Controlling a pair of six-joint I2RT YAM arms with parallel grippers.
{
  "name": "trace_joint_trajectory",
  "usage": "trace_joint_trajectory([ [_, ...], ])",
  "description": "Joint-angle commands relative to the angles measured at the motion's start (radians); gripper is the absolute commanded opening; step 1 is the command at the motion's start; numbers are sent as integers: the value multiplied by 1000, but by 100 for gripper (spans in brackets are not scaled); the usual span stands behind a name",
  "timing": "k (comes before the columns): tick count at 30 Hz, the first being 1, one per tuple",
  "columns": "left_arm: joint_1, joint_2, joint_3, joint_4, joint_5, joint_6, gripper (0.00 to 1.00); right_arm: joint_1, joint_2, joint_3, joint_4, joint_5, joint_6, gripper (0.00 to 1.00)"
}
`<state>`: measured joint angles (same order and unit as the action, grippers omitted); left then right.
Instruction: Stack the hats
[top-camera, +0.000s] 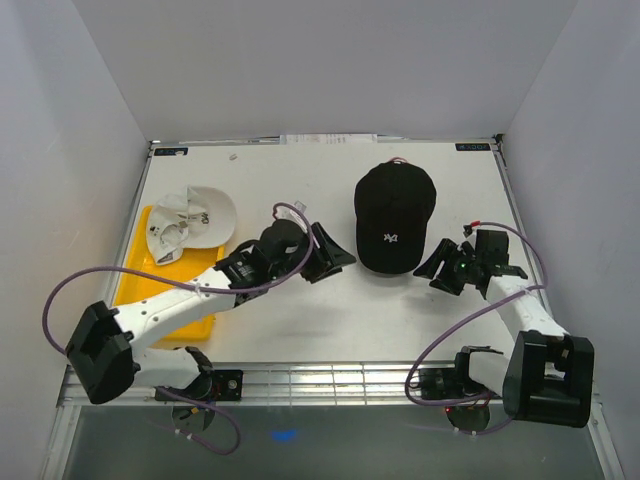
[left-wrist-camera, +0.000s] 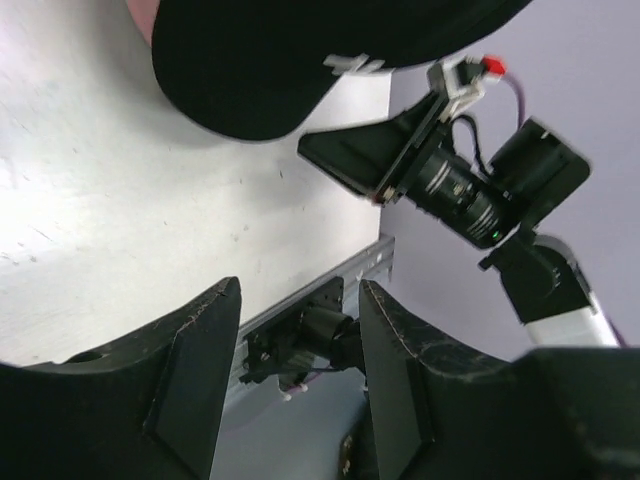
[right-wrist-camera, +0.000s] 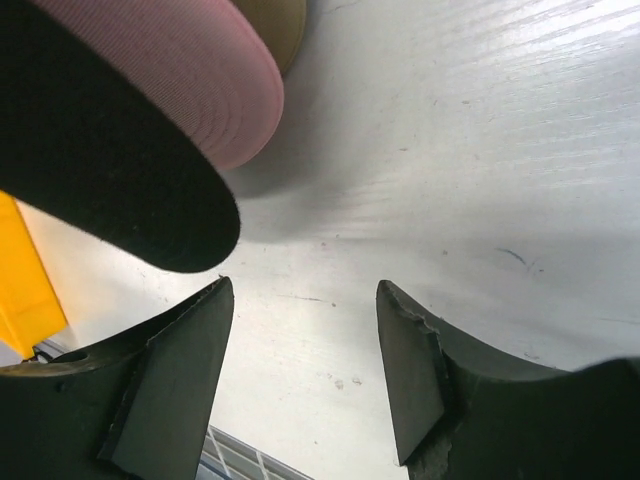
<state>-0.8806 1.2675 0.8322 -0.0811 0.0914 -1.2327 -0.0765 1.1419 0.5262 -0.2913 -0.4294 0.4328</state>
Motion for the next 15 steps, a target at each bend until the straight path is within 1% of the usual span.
trace_joint_trajectory([
  [1, 92, -89, 165, -450, -185, 166, 61, -3, -77, -14, -34, -38, -20, 65],
  [2, 124, -92, 197, -497, -202, 215, 61, -3, -91, -14, -40, -43, -19, 65],
  [3, 165, -89, 261, -541, -229, 245, 61, -3, -106, -11, -48, -51, -17, 65],
  [4, 240, -80, 295, -615, -246, 272, 61, -3, -134, -11, -60, -61, -13, 66],
  [5, 273, -47, 330, -647, -269, 330, 61, -3, -148, -8, -66, -78, -9, 66],
  [6, 305, -21, 370, -679, -336, 358, 61, -3, -160, -5, -74, -83, -8, 66],
  [7, 351, 15, 454, -748, -376, 383, 61, -3, -181, 1, -91, -95, -9, 66],
  [8, 368, 50, 497, -778, -422, 407, 61, -2, -192, 8, -97, -103, -8, 66],
  [9, 387, 125, 539, -836, -470, 439, 61, -2, -203, 9, -101, -112, -6, 66],
  [10, 422, 160, 609, -856, -543, 456, 62, -2, -221, 11, -106, -124, -6, 66],
  [11, 439, 196, 639, -865, -571, 475, 62, -2, -226, 18, -120, -127, -8, 66],
  [13, 495, 290, 695, -893, -622, 505, 62, -2, -237, 31, -134, -134, -22, 66],
  [15, 552, 344, 766, -890, -622, 522, 62, -2, -238, 46, -151, -140, -31, 66],
])
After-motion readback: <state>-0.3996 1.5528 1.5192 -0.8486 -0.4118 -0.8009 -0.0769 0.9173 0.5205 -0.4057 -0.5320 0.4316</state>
